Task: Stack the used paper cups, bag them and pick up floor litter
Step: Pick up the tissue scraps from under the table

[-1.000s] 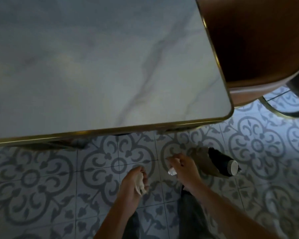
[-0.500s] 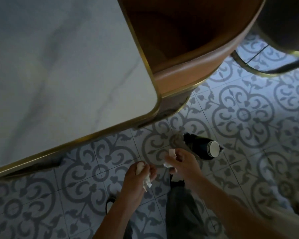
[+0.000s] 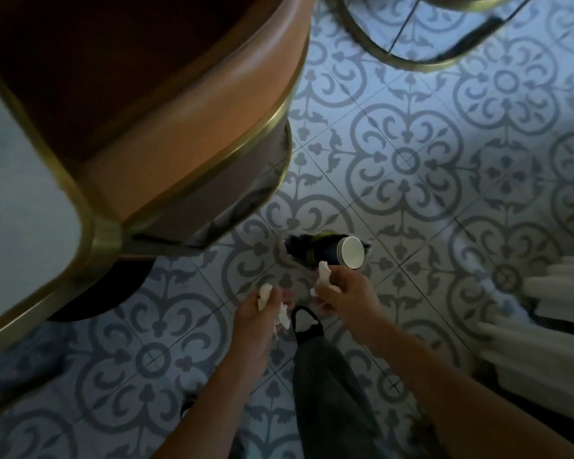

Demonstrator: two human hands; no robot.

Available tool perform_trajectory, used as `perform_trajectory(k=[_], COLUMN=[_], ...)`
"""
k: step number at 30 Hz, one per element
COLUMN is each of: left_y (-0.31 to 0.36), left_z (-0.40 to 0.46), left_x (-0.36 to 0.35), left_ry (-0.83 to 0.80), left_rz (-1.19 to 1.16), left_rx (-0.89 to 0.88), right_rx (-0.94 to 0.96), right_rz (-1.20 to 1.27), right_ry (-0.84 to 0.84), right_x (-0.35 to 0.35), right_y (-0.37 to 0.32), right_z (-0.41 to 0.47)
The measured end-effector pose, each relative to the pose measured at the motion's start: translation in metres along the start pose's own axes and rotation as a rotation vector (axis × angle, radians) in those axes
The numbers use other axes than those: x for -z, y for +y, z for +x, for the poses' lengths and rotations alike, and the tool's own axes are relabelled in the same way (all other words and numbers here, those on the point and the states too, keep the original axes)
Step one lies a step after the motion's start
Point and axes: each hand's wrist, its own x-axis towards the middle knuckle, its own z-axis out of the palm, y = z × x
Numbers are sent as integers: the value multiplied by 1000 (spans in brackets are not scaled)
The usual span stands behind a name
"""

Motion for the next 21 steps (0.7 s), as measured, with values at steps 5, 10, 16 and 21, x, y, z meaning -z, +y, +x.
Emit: perform_trajectory(k=[5,10,16,21], left_y=[-5,-18,-36,-50], left_z=[30,69,122,158], left_x=[-59,-111,-150,-172], left_ry=[19,-61,-84,-80], left_rz=[171,221,274,203], left_rx=[28,42,83,181], right_rx=[-64,-103,-143,-165], right_rz=[44,40,31,36], right_ry=[86,127,182,235], right_x=[39,74,102,107], right_y=[24,53,90,114], right_z=[26,62,112,146])
